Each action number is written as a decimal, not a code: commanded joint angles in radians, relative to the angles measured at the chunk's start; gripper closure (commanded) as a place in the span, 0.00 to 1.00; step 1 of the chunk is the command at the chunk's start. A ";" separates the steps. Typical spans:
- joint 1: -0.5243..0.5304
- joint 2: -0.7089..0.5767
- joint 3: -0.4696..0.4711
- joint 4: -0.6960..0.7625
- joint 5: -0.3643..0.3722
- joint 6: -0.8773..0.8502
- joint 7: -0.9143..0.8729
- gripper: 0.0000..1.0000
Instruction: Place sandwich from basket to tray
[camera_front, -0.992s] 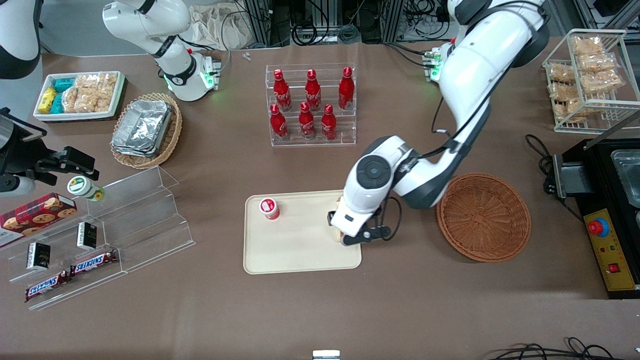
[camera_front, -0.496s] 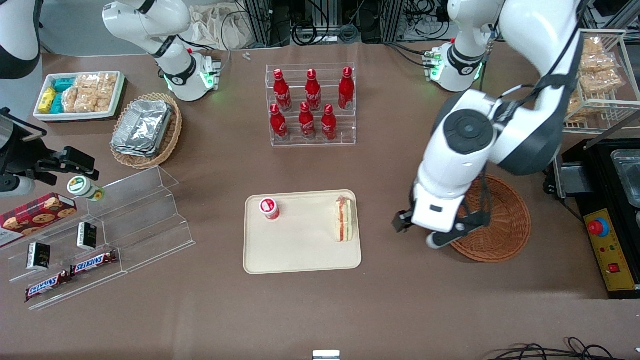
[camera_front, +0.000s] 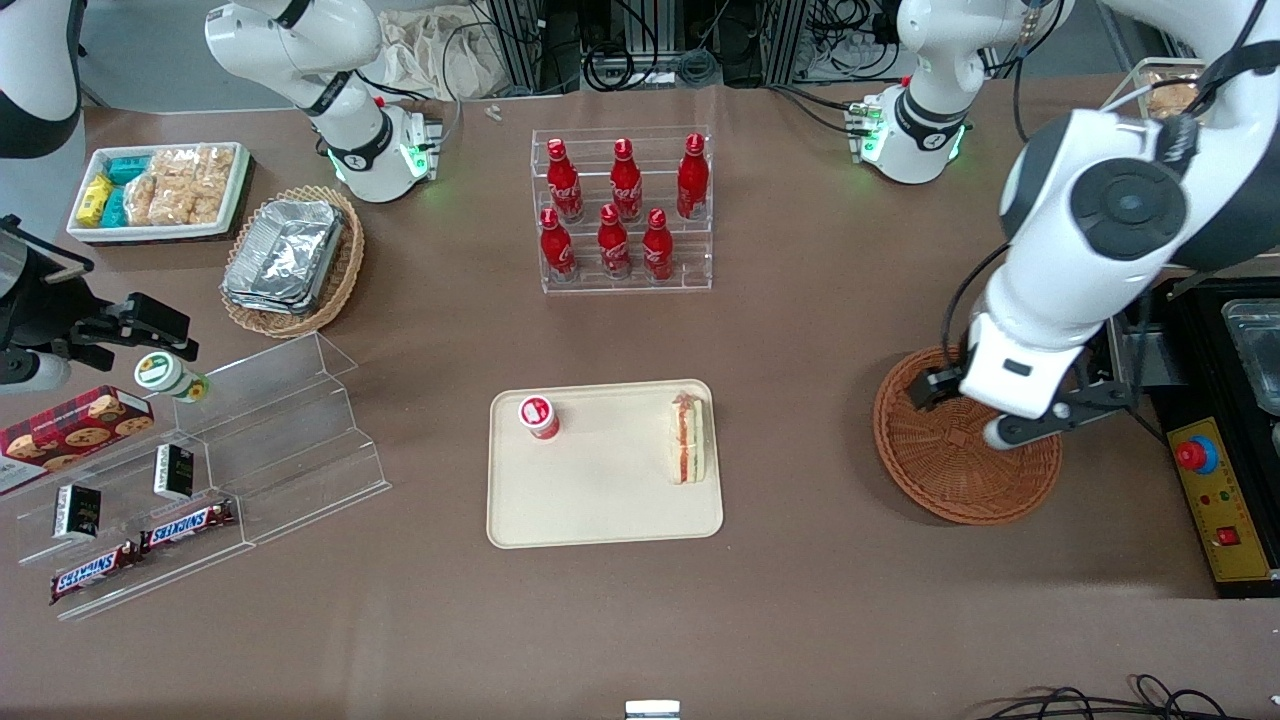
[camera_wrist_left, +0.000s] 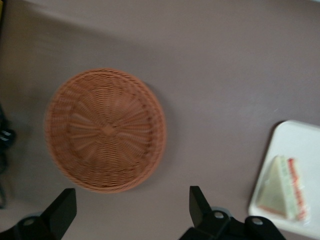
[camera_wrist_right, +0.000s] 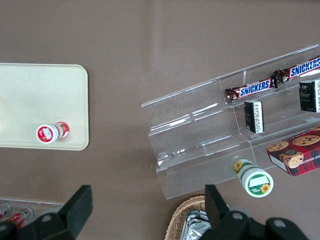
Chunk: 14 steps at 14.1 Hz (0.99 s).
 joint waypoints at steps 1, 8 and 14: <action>0.091 -0.106 -0.003 -0.091 -0.076 -0.013 0.230 0.00; 0.203 -0.137 -0.002 -0.091 -0.105 -0.062 0.447 0.00; 0.226 -0.104 -0.003 -0.074 -0.105 -0.048 0.449 0.00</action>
